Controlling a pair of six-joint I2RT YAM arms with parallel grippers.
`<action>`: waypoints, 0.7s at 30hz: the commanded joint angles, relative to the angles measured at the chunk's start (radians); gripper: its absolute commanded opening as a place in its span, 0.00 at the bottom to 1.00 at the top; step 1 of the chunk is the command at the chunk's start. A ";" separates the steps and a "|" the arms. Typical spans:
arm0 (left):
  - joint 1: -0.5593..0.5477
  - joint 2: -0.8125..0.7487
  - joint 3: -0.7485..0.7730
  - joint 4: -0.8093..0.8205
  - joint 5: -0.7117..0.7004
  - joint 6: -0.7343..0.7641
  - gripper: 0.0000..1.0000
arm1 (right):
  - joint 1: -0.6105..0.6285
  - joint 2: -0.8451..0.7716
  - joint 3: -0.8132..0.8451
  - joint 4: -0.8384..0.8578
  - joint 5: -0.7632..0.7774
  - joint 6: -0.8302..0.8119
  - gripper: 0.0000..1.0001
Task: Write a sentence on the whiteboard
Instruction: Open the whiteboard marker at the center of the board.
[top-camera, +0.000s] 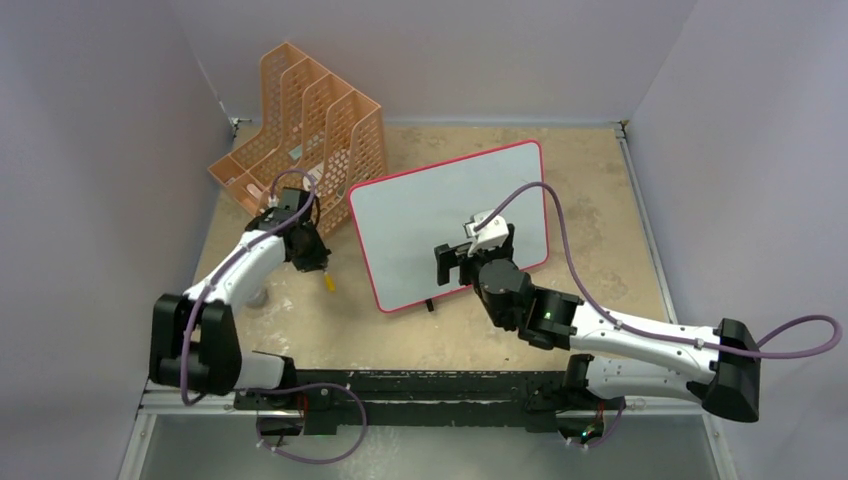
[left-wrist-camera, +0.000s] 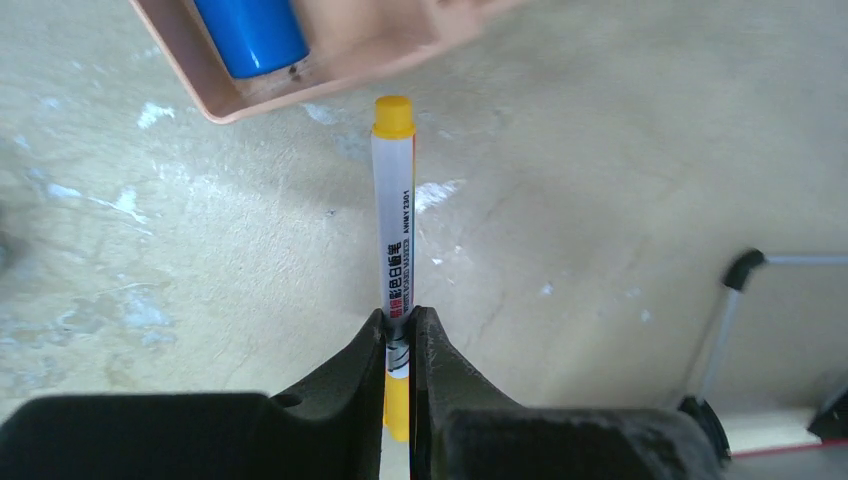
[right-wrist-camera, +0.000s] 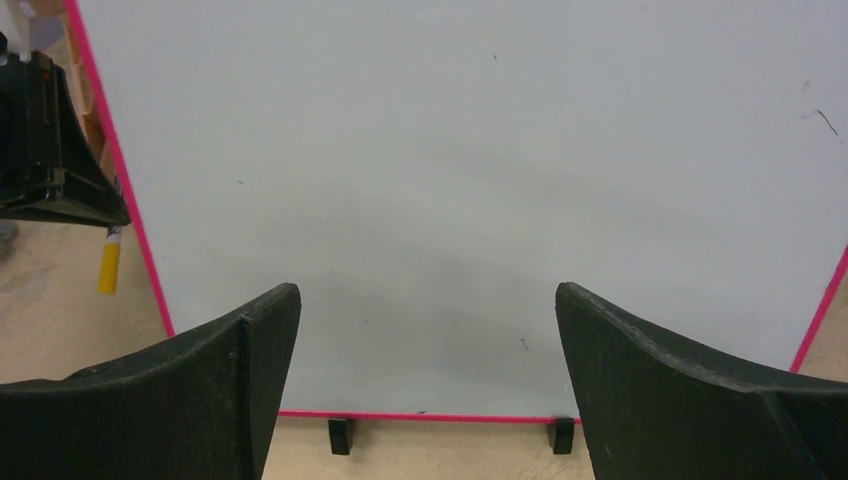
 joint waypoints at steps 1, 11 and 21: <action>-0.003 -0.175 0.065 -0.021 0.021 0.153 0.00 | -0.010 0.003 0.123 -0.131 -0.109 0.026 0.99; -0.004 -0.561 0.119 0.007 0.246 0.488 0.00 | -0.036 0.002 0.332 -0.385 -0.325 0.096 0.99; -0.015 -0.617 0.182 -0.006 0.479 0.773 0.00 | -0.067 0.096 0.535 -0.577 -0.558 0.232 0.99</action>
